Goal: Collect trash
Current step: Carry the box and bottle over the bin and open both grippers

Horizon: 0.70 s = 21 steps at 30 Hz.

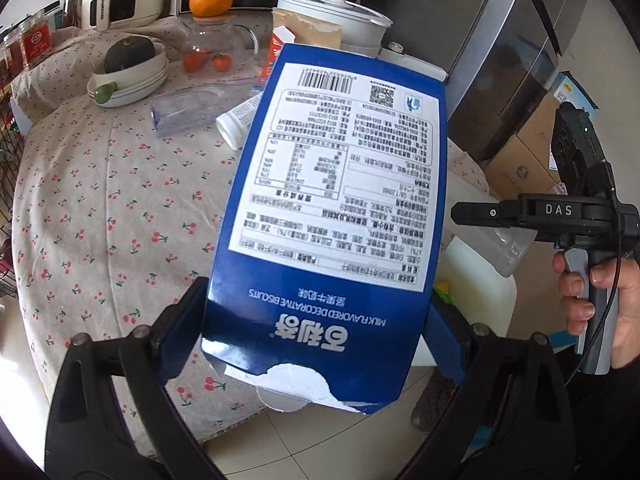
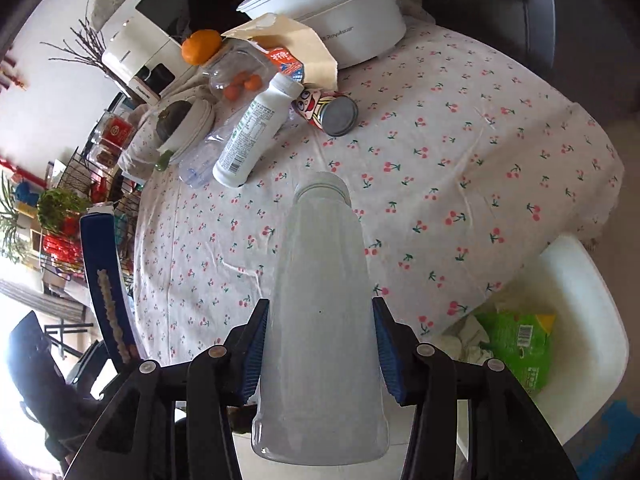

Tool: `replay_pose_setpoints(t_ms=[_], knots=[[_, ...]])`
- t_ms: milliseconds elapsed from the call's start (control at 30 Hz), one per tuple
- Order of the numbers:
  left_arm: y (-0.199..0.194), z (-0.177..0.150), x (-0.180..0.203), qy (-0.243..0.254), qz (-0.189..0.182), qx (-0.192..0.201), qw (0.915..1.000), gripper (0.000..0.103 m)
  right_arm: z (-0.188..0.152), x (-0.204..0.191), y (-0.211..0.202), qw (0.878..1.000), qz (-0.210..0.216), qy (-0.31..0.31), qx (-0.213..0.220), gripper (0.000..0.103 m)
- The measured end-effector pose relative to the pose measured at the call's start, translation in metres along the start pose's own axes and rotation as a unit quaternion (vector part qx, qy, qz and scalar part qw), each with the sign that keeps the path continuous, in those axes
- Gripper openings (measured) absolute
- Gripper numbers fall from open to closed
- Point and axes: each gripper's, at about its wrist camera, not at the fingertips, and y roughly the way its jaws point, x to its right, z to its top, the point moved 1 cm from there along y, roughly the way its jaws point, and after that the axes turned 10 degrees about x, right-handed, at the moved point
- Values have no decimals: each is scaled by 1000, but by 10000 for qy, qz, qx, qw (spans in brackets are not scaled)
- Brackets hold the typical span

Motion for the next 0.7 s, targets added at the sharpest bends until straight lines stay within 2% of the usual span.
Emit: replay_pose_setpoints(t_ms=[233, 367, 500, 600, 700], knots=[[32, -9, 74, 721, -548, -380, 9952, 96, -4, 46, -59, 9985, 123, 237, 485, 50], [56, -25, 111, 1106, -771, -774, 9879, 96, -13, 91, -85, 9966, -239, 429, 667, 50], [84, -46, 144, 1513, -888, -1248, 9765, 96, -30, 141, -101, 9930, -651, 699, 691, 50], [106, -57, 159, 1595, -916, -1578, 9702, 96, -43, 173, -107, 9901, -872, 918, 599, 50], [122, -65, 171, 1583, -900, -1764, 9673, 96, -53, 195, -112, 9876, -1010, 1068, 543, 50]])
